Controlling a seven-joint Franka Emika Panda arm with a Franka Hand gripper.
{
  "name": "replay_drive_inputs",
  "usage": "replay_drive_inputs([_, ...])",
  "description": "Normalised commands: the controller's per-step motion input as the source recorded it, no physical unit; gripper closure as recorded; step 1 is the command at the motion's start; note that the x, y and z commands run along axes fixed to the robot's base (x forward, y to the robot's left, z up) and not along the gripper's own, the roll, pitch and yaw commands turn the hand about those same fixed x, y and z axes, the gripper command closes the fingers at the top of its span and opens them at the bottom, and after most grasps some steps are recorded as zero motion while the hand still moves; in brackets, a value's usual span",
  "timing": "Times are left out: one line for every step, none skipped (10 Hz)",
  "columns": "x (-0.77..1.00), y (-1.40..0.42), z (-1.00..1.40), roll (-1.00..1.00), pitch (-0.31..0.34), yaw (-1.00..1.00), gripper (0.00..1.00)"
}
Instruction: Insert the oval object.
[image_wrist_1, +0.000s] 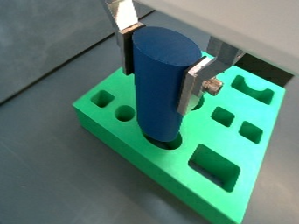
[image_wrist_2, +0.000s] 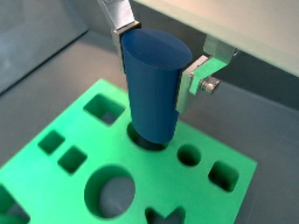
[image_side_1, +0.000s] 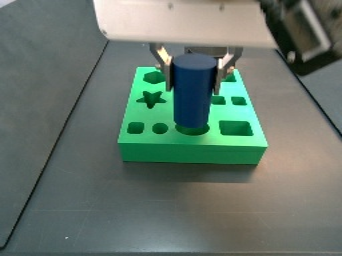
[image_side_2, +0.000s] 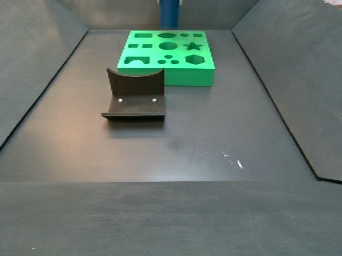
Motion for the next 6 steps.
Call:
replay_drive_inputs([0.07,0.2,-0.43,0.0,0.0,0.28,1.0])
replay_drive_inputs([0.21,0.13,-0.37,0.0,0.04,0.16,1.0])
replay_drive_inputs([0.35,0.0,-0.4,-0.03,0.08,0.0,1.0])
replay_drive_inputs([0.41,-0.02,-0.37,-0.11,0.076,-0.28,1.0])
replay_drive_inputs([0.3,-0.05,-0.4,-0.14,0.056,-0.26,1.0])
replay_drive_inputs([0.05,0.0,-0.41,-0.22,0.027,-0.07,1.0])
